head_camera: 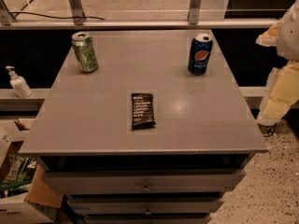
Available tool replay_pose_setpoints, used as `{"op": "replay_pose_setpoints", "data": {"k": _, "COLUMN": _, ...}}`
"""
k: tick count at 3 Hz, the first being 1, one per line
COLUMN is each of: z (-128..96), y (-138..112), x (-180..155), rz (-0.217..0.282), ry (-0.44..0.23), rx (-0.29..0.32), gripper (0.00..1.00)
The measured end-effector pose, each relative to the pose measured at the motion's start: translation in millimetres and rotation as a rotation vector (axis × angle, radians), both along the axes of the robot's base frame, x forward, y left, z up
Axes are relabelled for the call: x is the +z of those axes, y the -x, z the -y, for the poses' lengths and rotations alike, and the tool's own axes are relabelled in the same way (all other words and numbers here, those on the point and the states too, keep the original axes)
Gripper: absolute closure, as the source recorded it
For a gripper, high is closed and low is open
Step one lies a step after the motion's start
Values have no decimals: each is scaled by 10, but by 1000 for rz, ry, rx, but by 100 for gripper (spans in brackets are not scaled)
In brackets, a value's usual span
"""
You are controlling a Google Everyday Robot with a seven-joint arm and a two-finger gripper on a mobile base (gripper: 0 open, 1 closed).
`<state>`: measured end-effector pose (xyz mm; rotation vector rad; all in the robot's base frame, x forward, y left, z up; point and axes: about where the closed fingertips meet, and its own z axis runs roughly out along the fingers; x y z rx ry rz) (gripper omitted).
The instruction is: Pick rxbar chocolate
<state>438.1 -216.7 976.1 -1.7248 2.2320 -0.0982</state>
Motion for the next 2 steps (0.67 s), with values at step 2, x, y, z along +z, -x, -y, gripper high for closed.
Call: {"op": "replay_pose_setpoints", "data": {"k": 2, "z": -94, "y": -55, "x": -3, "rz": 6, "ry": 4, "rx": 63, "gripper": 0}}
